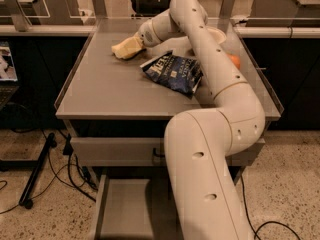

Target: Place sponge into middle drawer

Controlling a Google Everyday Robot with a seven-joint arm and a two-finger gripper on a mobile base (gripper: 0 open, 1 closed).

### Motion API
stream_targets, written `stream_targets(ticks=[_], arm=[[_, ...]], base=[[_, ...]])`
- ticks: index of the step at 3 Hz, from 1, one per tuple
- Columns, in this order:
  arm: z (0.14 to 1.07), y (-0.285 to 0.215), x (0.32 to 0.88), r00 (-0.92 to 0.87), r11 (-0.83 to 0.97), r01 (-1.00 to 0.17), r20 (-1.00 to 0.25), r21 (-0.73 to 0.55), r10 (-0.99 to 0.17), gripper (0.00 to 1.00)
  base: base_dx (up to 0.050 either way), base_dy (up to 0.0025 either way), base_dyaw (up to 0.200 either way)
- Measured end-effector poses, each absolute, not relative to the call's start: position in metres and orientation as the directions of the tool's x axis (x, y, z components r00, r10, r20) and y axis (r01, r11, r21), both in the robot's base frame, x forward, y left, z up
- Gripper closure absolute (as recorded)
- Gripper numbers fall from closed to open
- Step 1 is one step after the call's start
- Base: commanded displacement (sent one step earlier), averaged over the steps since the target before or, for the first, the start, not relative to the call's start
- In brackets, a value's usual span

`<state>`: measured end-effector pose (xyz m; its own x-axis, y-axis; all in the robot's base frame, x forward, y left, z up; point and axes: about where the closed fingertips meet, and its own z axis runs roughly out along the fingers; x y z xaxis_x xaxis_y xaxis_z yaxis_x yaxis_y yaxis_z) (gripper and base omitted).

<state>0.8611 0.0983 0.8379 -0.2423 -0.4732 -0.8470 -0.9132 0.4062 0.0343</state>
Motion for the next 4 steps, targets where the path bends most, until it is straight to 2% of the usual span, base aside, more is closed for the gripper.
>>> stream_targets(ticks=[3,4], arm=[[0.8378,0.0984,0.8611,-0.242,0.406,-0.913,-0.847,0.034,-0.473,0.96],[0.8378,0.0984,0.8611,-0.242,0.406,-0.913,-0.847,0.034,-0.473,1.0]], base=[[0.0,0.0,0.0],[0.0,0.0,0.0]])
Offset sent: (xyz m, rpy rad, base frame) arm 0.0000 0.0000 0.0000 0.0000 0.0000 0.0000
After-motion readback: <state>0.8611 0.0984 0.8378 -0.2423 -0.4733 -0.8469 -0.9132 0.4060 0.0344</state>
